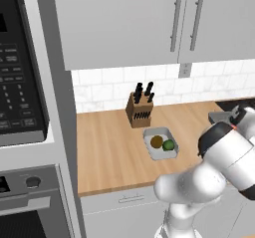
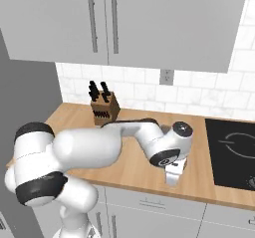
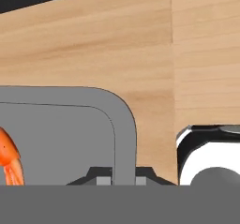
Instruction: Take the meat container that has the shrimp and place it on the second highest rack of the freezer. Then take the vegetable container that has the avocados and place it on the highest rack of the freezer.
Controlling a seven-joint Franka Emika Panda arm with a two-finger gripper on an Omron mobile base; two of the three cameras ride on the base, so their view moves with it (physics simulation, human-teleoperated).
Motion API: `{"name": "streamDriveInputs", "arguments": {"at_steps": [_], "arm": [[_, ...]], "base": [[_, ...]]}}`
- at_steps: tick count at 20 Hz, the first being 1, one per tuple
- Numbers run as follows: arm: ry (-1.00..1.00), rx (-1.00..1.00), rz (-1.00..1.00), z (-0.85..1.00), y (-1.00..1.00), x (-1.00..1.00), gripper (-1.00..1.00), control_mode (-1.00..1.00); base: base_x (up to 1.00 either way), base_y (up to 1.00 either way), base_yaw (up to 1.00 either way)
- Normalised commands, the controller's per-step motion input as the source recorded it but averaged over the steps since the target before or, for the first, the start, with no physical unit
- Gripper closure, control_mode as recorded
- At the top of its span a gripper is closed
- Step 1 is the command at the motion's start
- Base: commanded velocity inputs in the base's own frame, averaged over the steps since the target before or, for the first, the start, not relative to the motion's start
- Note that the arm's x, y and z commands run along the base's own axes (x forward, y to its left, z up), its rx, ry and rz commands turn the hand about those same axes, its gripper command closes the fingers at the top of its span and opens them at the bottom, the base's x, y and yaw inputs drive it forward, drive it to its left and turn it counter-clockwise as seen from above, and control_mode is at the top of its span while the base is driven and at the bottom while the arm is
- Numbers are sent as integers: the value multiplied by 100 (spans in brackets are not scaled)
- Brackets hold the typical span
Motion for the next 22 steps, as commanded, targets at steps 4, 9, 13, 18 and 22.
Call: {"name": "streamDriveInputs", "arguments": {"at_steps": [4, 9, 13, 18, 22], "arm": [[0, -12, -15, 47, 89, 0, 100, -100], [1, -1, 0, 49, 83, -8, 100, -100], [4, 0, 0, 52, 70, -3, 100, -100], [1, 0, 0, 42, 72, -20, 100, -100], [0, 6, 1, 44, 71, -9, 100, -100]], "base": [[0, 0, 0], [0, 0, 0], [0, 0, 0], [0, 0, 0], [0, 0, 0]]}}
